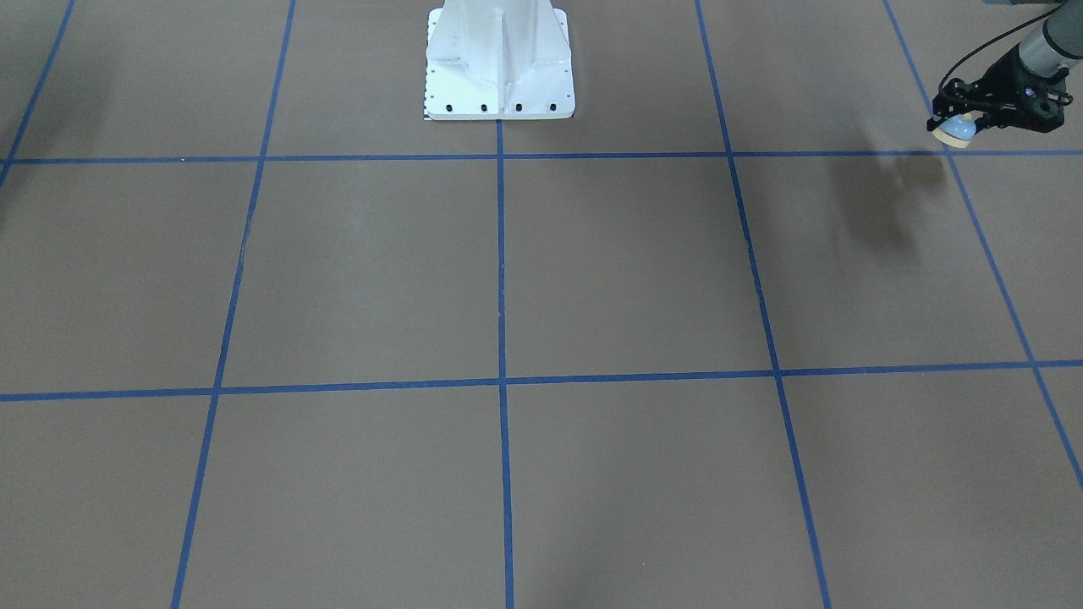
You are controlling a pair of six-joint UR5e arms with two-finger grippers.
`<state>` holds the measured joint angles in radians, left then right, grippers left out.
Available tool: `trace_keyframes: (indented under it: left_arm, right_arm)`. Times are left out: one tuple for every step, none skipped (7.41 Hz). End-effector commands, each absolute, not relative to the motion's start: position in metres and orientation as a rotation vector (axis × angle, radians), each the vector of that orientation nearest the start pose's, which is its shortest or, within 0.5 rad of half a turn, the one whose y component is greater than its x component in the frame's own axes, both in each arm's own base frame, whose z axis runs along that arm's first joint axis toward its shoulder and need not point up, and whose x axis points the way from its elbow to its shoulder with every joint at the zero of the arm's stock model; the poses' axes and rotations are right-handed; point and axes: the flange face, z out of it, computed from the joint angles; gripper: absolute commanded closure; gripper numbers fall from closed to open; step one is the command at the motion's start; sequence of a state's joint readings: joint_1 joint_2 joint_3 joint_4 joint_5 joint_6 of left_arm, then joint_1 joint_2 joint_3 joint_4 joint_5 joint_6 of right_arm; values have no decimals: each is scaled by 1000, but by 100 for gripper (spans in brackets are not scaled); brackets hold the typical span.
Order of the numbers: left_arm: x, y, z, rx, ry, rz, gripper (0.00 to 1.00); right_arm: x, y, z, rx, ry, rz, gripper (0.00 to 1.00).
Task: Place and press bell with both arms
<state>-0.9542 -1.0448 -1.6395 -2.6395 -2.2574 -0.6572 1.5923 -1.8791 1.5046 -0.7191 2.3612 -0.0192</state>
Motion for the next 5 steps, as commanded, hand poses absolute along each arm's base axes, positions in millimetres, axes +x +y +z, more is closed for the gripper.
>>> trace_keyframes:
  left_arm:
    - [92,-317,686,230,881,88,100]
    - [98,-337,679,263,860,74,100]
    - [101,-369,663,316,848,46,100]
    - [100,-385,653,352,847,31,100]
    - [91,-400,643,391,846,5,100]
  right_arm:
    - [70,-356,728,461,-763,-181,0]
    - [70,-357,731,456,-764,-178,0]
    - [70,-361,731,455,-767,-173,0]
    - [71,-363,732,454,-766,-171,0]
    - [71,-363,731,456,-765,-172,0]
